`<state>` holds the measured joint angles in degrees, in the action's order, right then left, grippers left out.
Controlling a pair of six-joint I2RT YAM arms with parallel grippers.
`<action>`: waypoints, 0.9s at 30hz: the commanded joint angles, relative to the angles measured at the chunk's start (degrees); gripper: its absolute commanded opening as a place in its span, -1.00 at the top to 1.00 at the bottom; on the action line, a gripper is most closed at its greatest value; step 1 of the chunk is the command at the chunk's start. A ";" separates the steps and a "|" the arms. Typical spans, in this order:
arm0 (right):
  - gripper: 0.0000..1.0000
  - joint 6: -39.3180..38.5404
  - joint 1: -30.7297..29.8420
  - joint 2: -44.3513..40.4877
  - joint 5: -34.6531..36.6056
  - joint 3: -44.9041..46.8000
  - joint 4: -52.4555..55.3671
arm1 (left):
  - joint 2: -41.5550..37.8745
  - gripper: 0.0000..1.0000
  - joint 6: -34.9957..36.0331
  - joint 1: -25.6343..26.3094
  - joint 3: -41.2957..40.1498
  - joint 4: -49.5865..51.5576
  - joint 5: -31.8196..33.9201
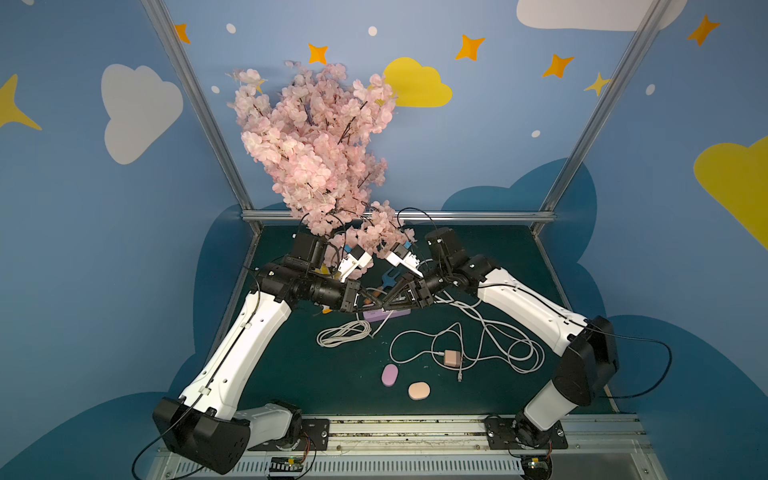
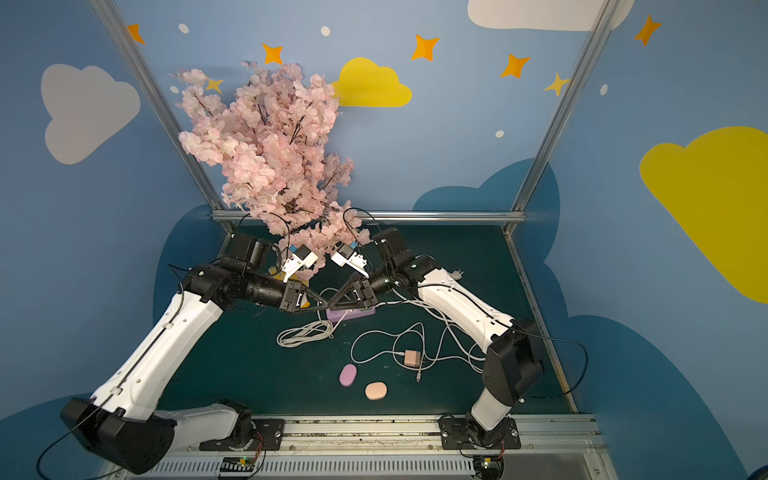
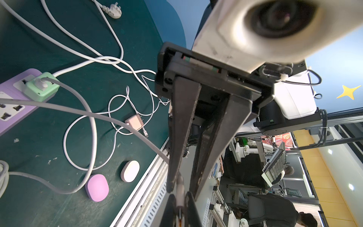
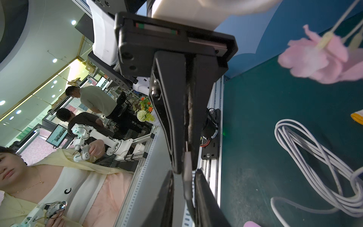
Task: Charge the bluetooth headset
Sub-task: Pick up the charging cable from the center of the board.
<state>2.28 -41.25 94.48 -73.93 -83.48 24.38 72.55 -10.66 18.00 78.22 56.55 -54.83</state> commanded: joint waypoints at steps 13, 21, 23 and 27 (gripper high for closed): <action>1.00 4.60 -0.60 0.18 1.04 1.44 -2.22 | -2.21 -0.05 -1.45 -0.81 0.56 -4.64 -0.31; 1.00 3.32 1.57 -0.60 5.23 3.59 1.64 | -5.85 -0.53 -6.75 -4.06 -2.66 -9.79 0.39; 1.00 -0.80 2.21 -0.79 10.12 3.14 7.58 | -7.89 -0.11 -8.22 -4.03 -4.63 -10.06 4.27; 1.00 -3.75 4.89 0.29 17.59 2.11 14.97 | -11.15 -0.07 -9.56 0.75 -9.92 -8.18 15.84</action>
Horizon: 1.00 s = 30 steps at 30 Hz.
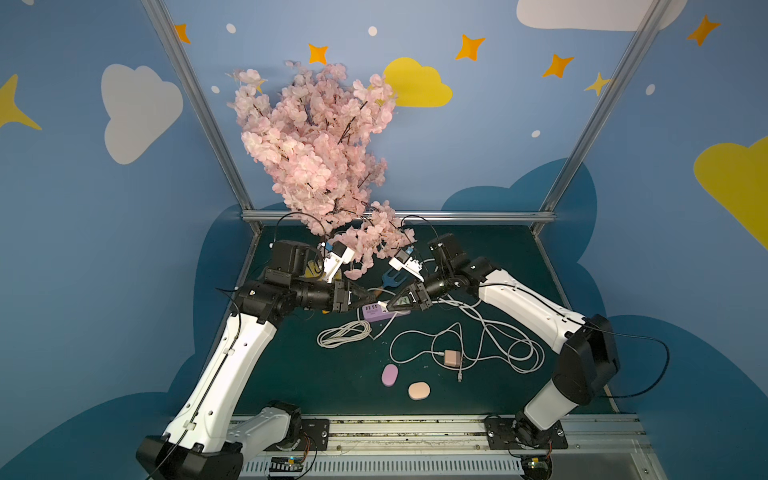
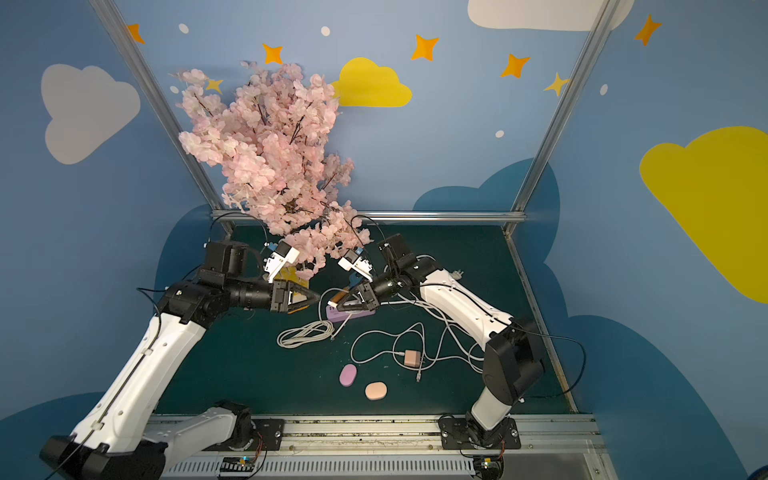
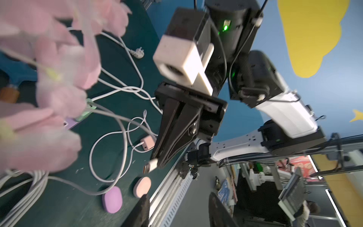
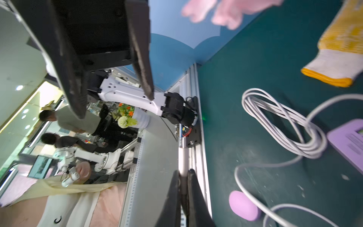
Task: Charge the bluetooth headset
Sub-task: Pick up the charging cable from the center of the board, then pick up the bluetooth headset from the center of the board.
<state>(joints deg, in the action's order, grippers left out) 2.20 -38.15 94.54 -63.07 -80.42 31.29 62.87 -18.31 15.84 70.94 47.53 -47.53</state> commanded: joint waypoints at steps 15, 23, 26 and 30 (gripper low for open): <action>1.00 1.35 11.09 0.00 18.14 -0.87 15.55 | 0.33 -0.52 -18.65 35.24 -23.39 -13.93 53.51; 1.00 3.64 13.19 -2.20 16.53 1.10 13.86 | 6.45 -0.66 -18.42 38.45 -26.22 -20.39 56.98; 1.00 4.03 13.50 -2.86 16.10 1.62 13.36 | 11.03 -0.56 -17.62 39.29 -24.90 -21.74 55.81; 1.00 4.23 13.97 -3.31 16.05 1.99 13.44 | 16.70 -0.44 -16.75 39.73 -23.36 -22.33 52.99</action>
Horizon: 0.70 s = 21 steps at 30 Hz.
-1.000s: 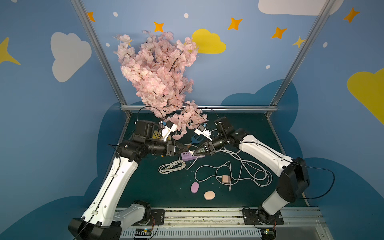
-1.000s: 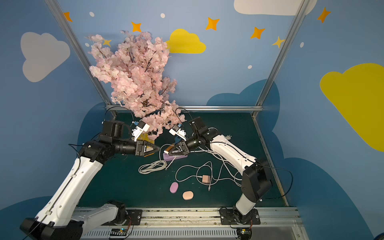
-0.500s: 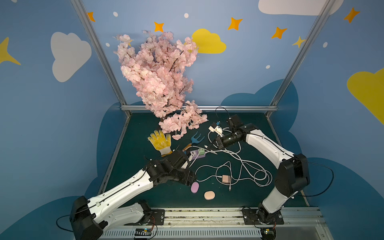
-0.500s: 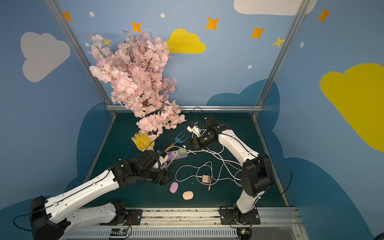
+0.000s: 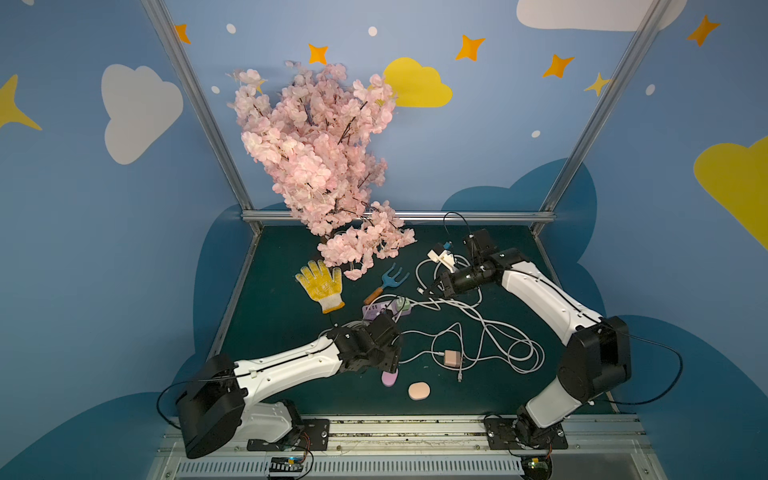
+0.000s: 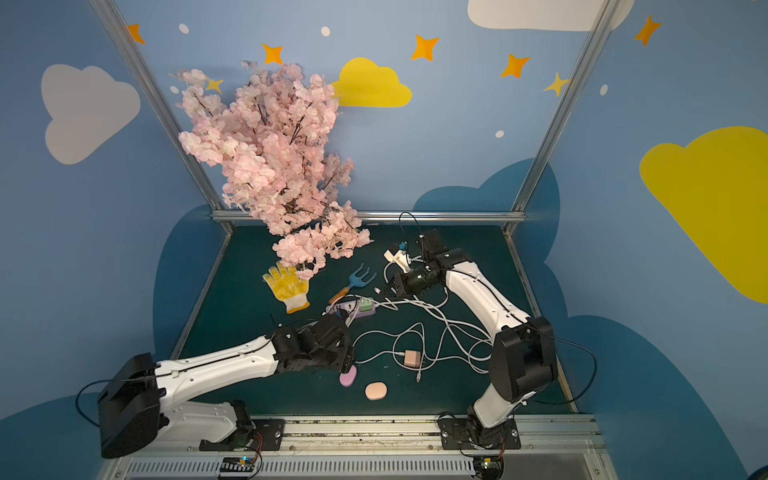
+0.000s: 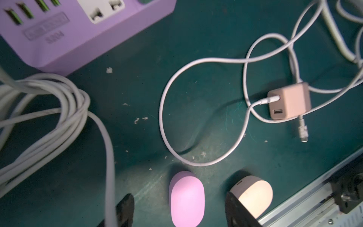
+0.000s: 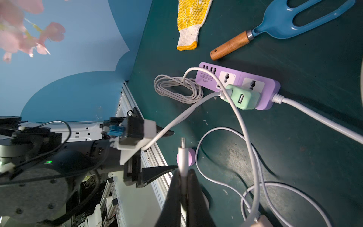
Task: Charge the bluetooth headset
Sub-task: Pick up the bluetooth headset from the center of the board.
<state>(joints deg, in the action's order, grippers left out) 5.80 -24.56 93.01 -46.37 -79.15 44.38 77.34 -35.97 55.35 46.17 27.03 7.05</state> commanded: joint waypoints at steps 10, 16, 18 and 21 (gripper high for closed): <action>1.00 1.79 0.83 -1.43 -1.89 1.60 -1.48 | 9.07 -0.22 -0.33 1.51 0.79 -3.32 -5.85; 1.00 1.70 1.01 -0.57 -1.99 1.63 -1.40 | 9.57 -0.26 -0.72 1.69 0.59 -2.35 -8.25; 1.00 1.82 1.01 -0.43 -2.05 1.46 -1.58 | 8.59 -0.39 -0.97 1.78 0.27 -1.69 -8.72; 1.00 2.10 1.03 0.05 -2.31 1.21 -1.75 | 7.41 -0.39 -0.99 1.79 -0.76 -1.93 -8.85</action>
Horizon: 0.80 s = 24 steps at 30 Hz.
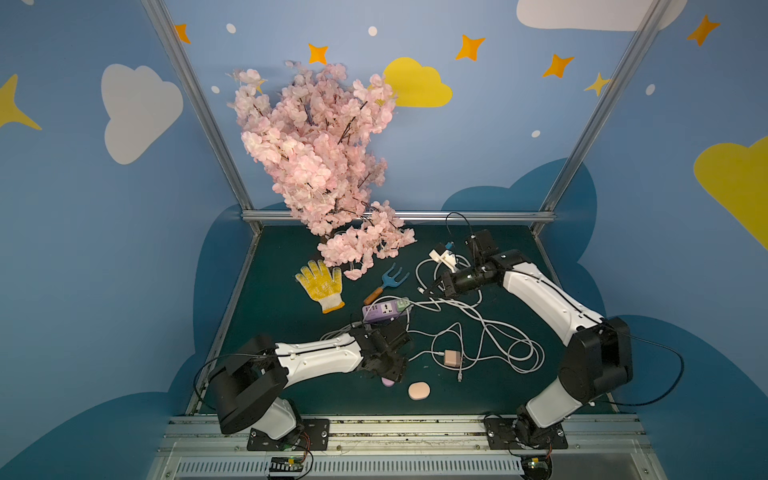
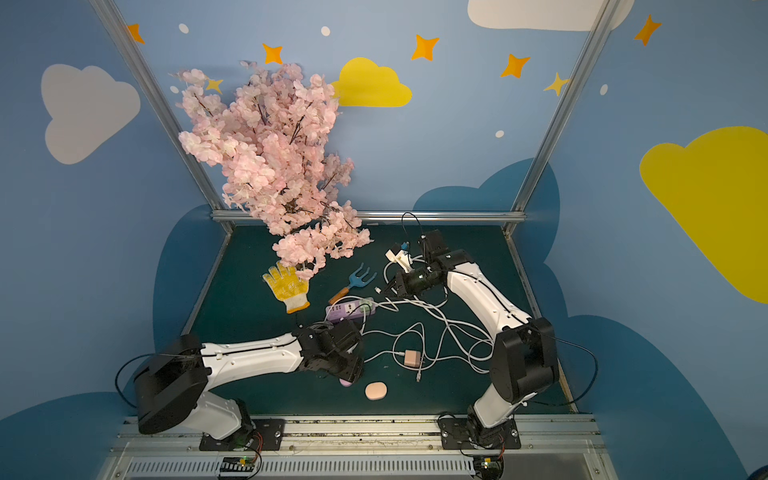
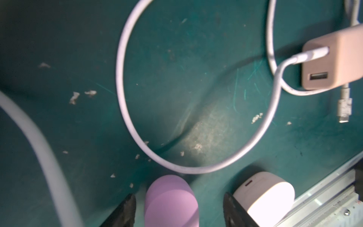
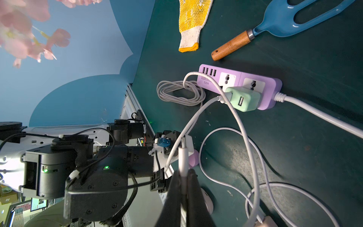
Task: Charge the bluetooth headset
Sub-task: Pick up the bluetooth headset from the center of the board.
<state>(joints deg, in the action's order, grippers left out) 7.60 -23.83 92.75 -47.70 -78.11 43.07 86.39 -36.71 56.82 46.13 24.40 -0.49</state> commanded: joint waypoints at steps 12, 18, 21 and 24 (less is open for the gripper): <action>1.00 0.73 0.32 0.41 -0.79 0.06 -0.28 | 3.93 -0.04 2.59 0.32 0.36 0.60 -5.37; 1.00 1.10 0.32 0.49 -0.76 0.08 -0.53 | 4.55 0.21 2.95 0.23 0.80 1.07 -5.49; 1.00 1.13 0.28 0.59 -0.80 0.13 -0.71 | 4.63 0.34 2.98 0.32 1.20 1.30 -5.40; 1.00 1.18 0.28 0.72 -0.88 0.20 -0.70 | 4.75 0.50 3.07 0.36 1.59 1.57 -5.32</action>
<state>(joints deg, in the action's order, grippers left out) 8.75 -23.73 92.88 -48.05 -78.11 42.63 89.91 -34.46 57.01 46.87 24.36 -4.75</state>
